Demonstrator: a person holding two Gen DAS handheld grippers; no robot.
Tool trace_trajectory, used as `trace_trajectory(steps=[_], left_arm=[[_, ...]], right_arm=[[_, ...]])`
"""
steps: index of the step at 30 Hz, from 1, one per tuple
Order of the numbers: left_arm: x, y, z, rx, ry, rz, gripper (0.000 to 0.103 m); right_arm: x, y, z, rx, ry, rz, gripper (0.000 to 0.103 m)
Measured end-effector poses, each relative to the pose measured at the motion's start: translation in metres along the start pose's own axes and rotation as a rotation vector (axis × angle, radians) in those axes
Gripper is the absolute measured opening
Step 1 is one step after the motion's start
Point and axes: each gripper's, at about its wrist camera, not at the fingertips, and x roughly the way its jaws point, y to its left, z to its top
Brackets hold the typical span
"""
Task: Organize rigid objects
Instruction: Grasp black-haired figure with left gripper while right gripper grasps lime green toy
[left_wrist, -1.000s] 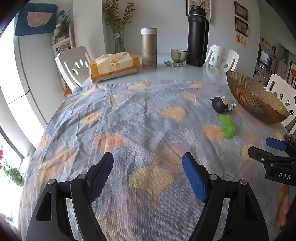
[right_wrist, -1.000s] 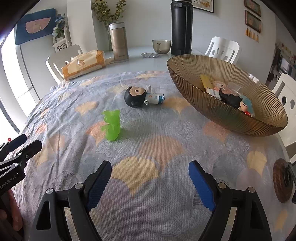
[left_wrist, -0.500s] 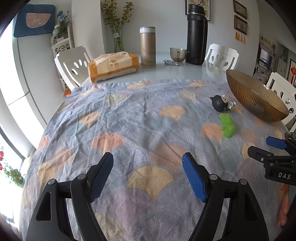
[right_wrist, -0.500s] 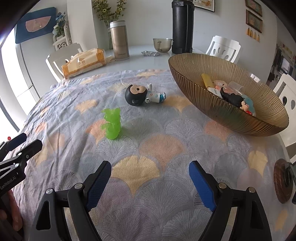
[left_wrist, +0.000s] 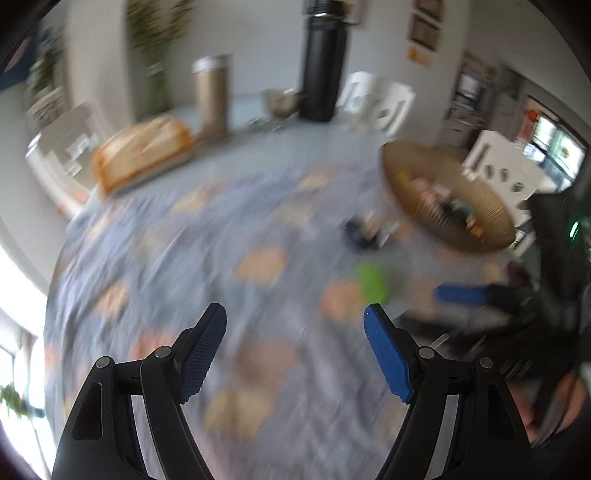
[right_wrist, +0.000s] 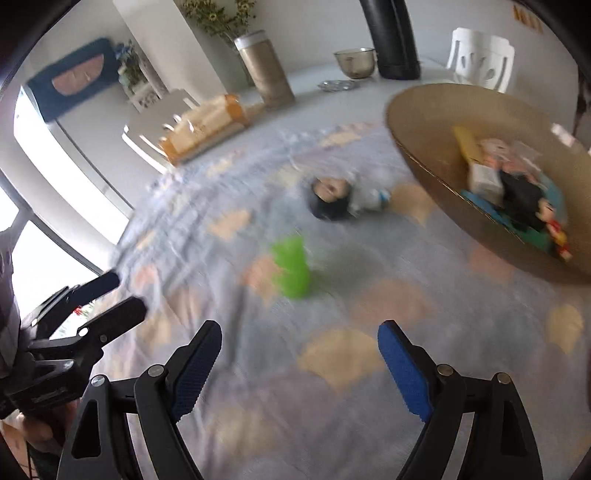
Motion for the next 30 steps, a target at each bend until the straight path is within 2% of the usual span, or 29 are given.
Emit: trace_trajectory(steps=[1,4,5,7,8,11,12,14,18,20,21,22,24,27,30], left_arm=[[0.010,-0.002,0.013,0.022,0.000,-0.047,0.076],[0.051,-0.004,0.040,0.027,0.067,-0.183,0.076],[0.063,-0.004,0.045,0.028,0.087,-0.225,0.076],[0.089,-0.007,0.053,0.040,0.139,-0.310,0.076],[0.096,-0.010,0.056,0.046,0.151,-0.317,0.076],[0.122,-0.014,0.059,0.051,0.181,-0.312,0.076],[0.127,-0.014,0.058,0.046,0.189,-0.325,0.076],[0.137,-0.014,0.060,0.027,0.206,-0.354,0.076],[0.149,-0.027,0.060,0.024,0.211,-0.342,0.073],[0.148,-0.036,0.056,0.055,0.207,-0.318,0.064],[0.146,-0.040,0.055,0.069,0.210,-0.318,0.051],[0.146,-0.040,0.054,0.057,0.224,-0.336,0.051],[0.143,-0.038,0.053,0.017,0.230,-0.321,0.051],[0.132,-0.032,0.050,-0.016,0.193,-0.283,0.050],[0.110,-0.017,0.042,-0.088,0.154,-0.266,0.050]], right_arm=[[0.006,0.003,0.005,-0.001,-0.022,-0.001,0.085],[0.028,0.006,0.011,-0.009,-0.043,-0.007,0.067],[0.034,0.007,0.011,-0.012,-0.041,-0.030,0.063],[0.044,0.010,0.011,-0.034,-0.041,-0.091,0.064],[0.043,0.012,0.011,-0.052,-0.056,-0.104,0.063],[0.045,0.014,0.013,-0.080,-0.069,-0.143,0.041],[0.045,0.014,0.013,-0.088,-0.068,-0.135,0.030],[0.044,0.009,0.013,-0.075,-0.064,-0.095,0.022],[0.042,0.000,0.013,-0.033,-0.068,-0.050,0.021],[0.040,-0.004,0.013,-0.020,-0.073,-0.030,0.021],[0.040,-0.005,0.013,-0.016,-0.078,-0.022,0.021],[0.038,-0.007,0.013,-0.009,-0.085,-0.011,0.021],[0.036,-0.010,0.014,0.003,-0.094,0.007,0.021],[0.034,-0.012,0.013,0.015,-0.103,0.034,0.021],[0.028,-0.009,0.012,-0.010,-0.133,0.011,0.021]])
